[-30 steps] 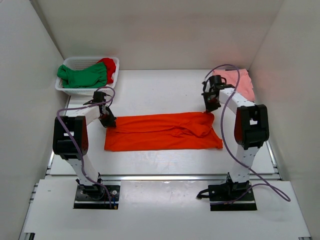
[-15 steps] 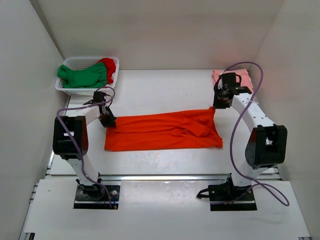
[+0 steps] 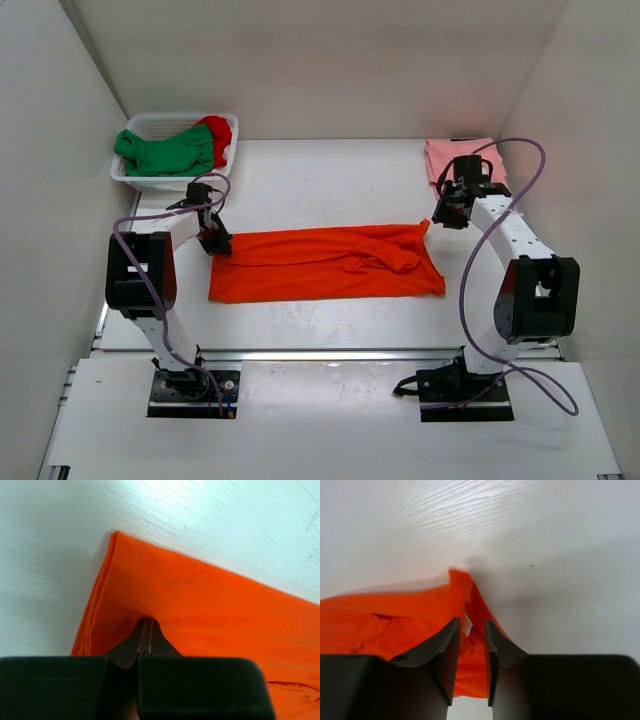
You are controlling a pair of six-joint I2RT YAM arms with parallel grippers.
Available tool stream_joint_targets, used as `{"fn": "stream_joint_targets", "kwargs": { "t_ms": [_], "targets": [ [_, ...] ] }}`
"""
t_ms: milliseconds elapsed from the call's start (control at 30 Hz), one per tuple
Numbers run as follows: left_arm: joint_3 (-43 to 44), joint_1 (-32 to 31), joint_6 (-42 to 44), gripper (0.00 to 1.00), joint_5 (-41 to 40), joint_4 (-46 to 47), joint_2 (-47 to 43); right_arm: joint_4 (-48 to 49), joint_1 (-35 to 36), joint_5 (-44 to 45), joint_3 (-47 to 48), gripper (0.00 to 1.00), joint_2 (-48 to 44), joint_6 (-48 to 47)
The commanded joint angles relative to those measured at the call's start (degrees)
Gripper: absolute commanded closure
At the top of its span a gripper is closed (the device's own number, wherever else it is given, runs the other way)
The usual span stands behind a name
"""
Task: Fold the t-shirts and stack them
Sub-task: Fold the other side of the tshirt into a rectangle
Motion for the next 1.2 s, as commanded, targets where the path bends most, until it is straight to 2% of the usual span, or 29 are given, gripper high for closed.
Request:
{"fn": "stream_joint_targets", "kwargs": {
  "t_ms": [0, 67, 133, 200, 233, 300, 533, 767, 867, 900, 933, 1000, 1167],
  "targets": [
    [0.5, 0.7, 1.1, 1.0, -2.3, -2.5, 0.0, 3.0, -2.7, 2.6, -2.1, 0.74, -2.4, 2.2],
    [0.6, 0.6, 1.2, 1.0, -2.2, -2.5, 0.3, 6.1, -4.3, 2.5, -4.8, 0.59, -3.7, 1.3],
    [0.5, 0.6, 1.1, 1.0, -2.3, -2.4, 0.2, 7.6, -6.1, 0.4, -7.0, 0.54, -5.3, 1.2],
    [0.3, 0.4, 1.1, 1.0, -2.3, -2.6, -0.2, 7.4, -6.6, -1.0, -7.5, 0.58, -5.5, 0.5],
    [0.3, 0.8, 1.5, 1.0, -2.4, -2.5, -0.2, 6.8, -6.2, -1.1, -7.5, 0.63, -4.9, -0.2],
    [0.3, 0.6, 1.1, 1.0, -2.3, -2.6, 0.0, 5.5, -4.4, -1.7, -7.0, 0.64, -2.9, -1.7],
    [-0.2, 0.2, 0.9, 1.0, -1.8, -2.6, -1.3, 6.2, 1.1, -2.1, -7.1, 0.62, 5.1, -3.1],
    [-0.2, 0.5, 1.1, 1.0, -1.7, -2.7, -1.0, 8.2, 1.9, -1.8, -8.5, 0.59, 10.8, -3.6],
    [-0.5, 0.7, 1.0, 1.0, -1.6, -2.3, -1.2, 8.1, 2.5, -1.5, -9.0, 0.65, 12.5, -3.8],
    [-0.4, 0.3, 0.9, 1.0, -1.5, -2.3, -0.8, 7.3, 2.5, -1.2, -9.0, 0.74, 12.9, -4.0],
    [-0.4, 0.3, 1.0, 1.0, -1.1, -2.3, -1.0, 7.3, 3.2, -1.0, -8.5, 0.9, 12.9, -4.0],
    [-0.6, 0.2, 0.9, 1.0, -1.5, -2.1, -0.8, 6.9, 2.6, -1.7, -8.2, 1.0, 13.1, -4.1],
    [-0.4, 0.6, 1.1, 1.0, -1.8, -2.5, -0.9, 5.2, 0.0, -0.9, -8.3, 1.0, 10.8, -3.4]
  ]
}}
